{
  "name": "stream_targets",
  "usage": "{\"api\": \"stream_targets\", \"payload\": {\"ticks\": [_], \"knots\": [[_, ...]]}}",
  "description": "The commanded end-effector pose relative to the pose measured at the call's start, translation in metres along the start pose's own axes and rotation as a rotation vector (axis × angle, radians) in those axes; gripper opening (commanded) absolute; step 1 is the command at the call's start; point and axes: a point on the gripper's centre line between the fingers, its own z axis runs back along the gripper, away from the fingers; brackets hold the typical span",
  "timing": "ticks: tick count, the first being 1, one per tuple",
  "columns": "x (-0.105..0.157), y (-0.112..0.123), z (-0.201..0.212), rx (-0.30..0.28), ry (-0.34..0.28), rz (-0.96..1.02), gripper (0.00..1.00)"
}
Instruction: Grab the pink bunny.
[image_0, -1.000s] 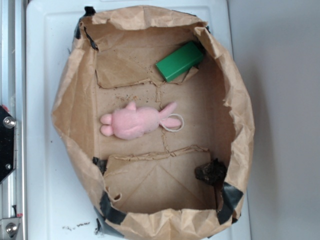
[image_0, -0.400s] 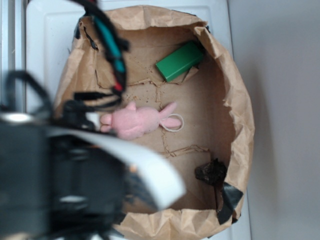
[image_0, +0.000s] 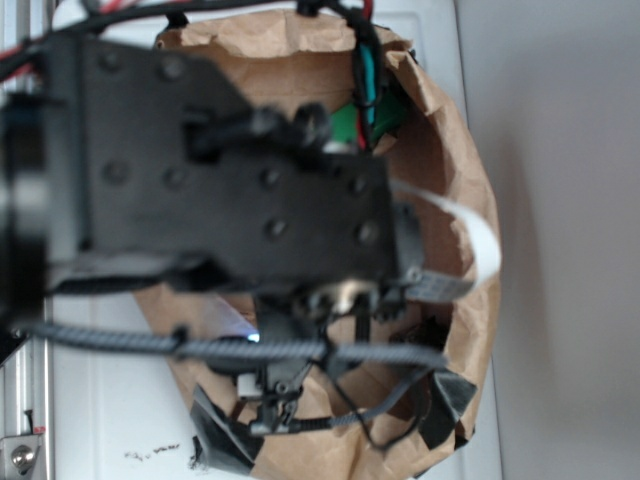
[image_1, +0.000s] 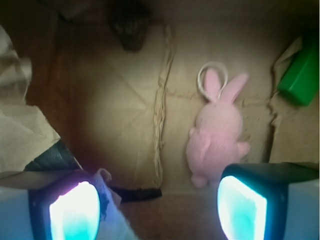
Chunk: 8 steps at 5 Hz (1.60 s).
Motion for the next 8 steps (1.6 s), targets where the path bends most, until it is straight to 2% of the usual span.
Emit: {"api": "stream_targets", "payload": {"ticks": [1,3,4,6,8], "knots": [[-0.012,0.01,0.027,0.019,0.003,-0.064,1.0],[-0.012,0.01,0.027,0.019,0.003,-0.064,1.0],[-0.01,0.01,-0.001,0.033,-0.047,-0.077,1.0],[0.025,0.004,-0.028,0.063,-0.012,0.007,1.0],[0.046,0.003,-0.037,0.097,0.004,0.081,1.0]]}}
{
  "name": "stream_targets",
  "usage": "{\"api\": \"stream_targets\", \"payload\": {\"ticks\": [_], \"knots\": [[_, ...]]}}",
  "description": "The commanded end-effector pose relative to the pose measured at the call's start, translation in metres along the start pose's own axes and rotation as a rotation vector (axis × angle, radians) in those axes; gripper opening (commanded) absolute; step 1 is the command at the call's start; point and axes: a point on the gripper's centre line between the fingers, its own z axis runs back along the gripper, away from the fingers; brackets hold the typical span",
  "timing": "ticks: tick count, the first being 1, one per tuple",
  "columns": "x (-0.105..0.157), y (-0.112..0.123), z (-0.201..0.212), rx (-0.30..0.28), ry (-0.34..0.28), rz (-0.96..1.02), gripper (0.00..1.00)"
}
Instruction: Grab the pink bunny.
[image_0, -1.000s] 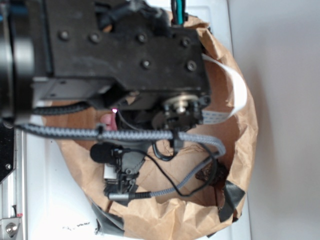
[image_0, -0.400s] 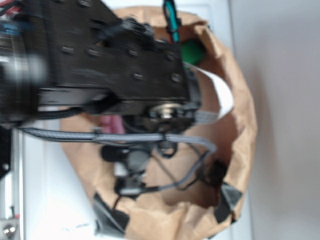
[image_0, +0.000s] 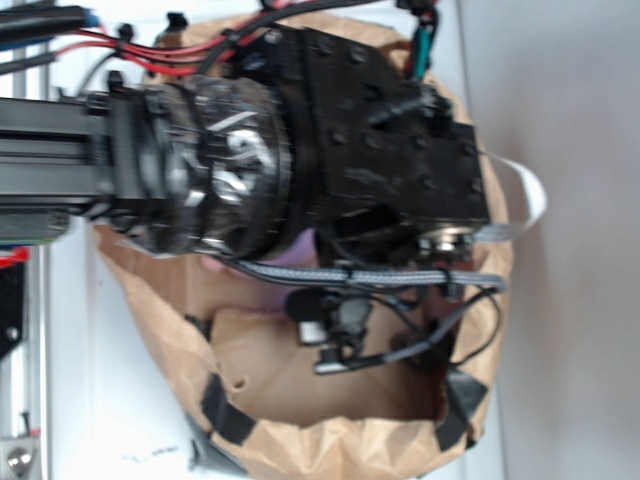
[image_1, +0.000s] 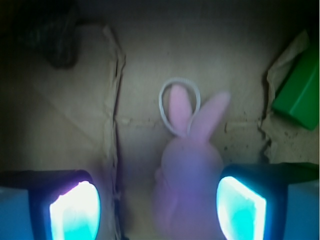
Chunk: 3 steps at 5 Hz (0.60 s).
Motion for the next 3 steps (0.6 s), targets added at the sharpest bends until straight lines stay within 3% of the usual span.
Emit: {"api": "stream_targets", "payload": {"ticks": [1,2,3], "knots": [[0.023,-0.002,0.007,0.022,-0.033,0.05,1.0],[0.022,-0.004,-0.004,0.058,-0.044,0.038,1.0],[0.019,0.002,-0.034,0.155,-0.056,0.022,1.0]]}}
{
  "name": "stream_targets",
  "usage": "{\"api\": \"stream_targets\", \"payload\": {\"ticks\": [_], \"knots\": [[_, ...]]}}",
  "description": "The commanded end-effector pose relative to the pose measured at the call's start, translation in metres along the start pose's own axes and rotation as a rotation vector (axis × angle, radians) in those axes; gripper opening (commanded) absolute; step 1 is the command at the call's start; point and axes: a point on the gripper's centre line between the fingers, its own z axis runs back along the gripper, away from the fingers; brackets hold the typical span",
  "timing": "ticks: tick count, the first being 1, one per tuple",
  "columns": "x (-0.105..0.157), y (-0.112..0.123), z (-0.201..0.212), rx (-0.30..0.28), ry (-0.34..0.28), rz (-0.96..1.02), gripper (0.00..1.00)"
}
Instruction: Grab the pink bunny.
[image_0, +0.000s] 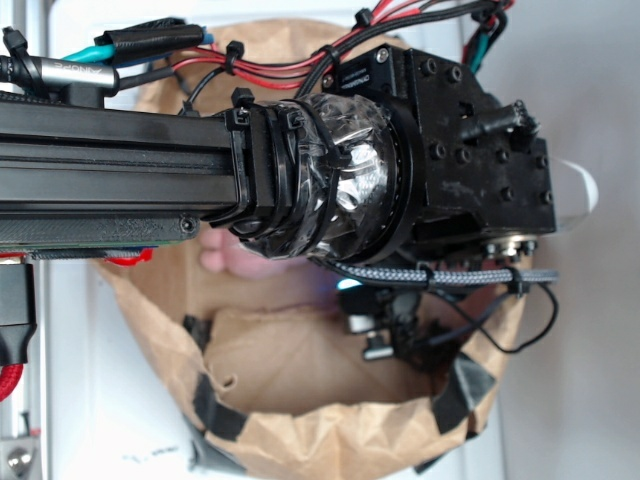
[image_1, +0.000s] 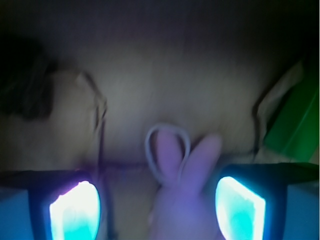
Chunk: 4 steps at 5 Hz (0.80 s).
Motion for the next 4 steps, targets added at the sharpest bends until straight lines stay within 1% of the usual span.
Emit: {"api": "stream_targets", "payload": {"ticks": [1,2,3,4], "knots": [[-0.018,-0.003,-0.038,0.158,-0.045,-0.099,1.0],[-0.031,-0.006,-0.044,0.182,-0.038,-0.15,1.0],[-0.04,-0.008,-0.046,0.185,-0.04,-0.175,1.0],[-0.038,-0.008,-0.038,0.156,-0.048,-0.154,0.0]]}}
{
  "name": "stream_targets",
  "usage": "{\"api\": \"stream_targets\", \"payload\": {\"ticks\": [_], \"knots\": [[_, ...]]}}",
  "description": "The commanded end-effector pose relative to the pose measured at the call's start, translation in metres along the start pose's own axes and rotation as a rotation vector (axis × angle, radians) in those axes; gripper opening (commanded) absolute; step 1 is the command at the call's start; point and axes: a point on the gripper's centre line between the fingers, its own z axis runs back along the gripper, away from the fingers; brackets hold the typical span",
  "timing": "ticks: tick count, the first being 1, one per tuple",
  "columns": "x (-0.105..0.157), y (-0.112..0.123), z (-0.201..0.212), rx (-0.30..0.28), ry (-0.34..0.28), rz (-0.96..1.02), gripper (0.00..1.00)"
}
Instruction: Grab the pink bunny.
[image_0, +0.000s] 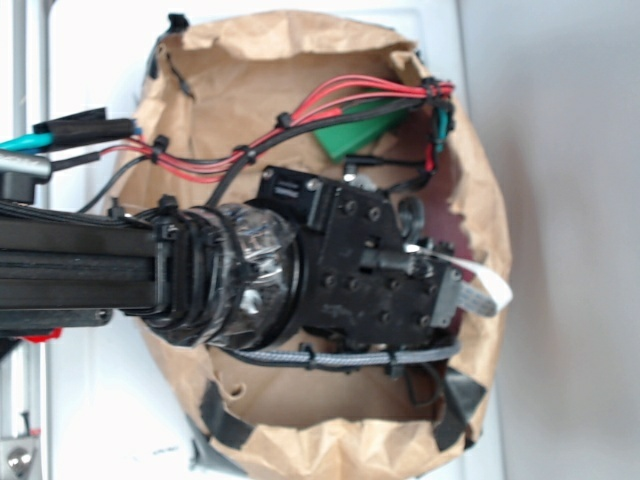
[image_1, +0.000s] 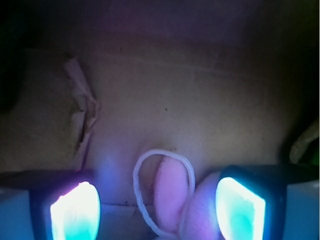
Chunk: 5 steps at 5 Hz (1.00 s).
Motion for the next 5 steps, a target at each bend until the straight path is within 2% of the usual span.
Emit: {"api": "stream_targets", "payload": {"ticks": [1,5], "knots": [[0.0026,-0.0057,0.0136,-0.049,-0.04,-0.006,0.0],[0.0056,-0.0003,0.0214,-0.089,-0.065,0.019,0.0]]}}
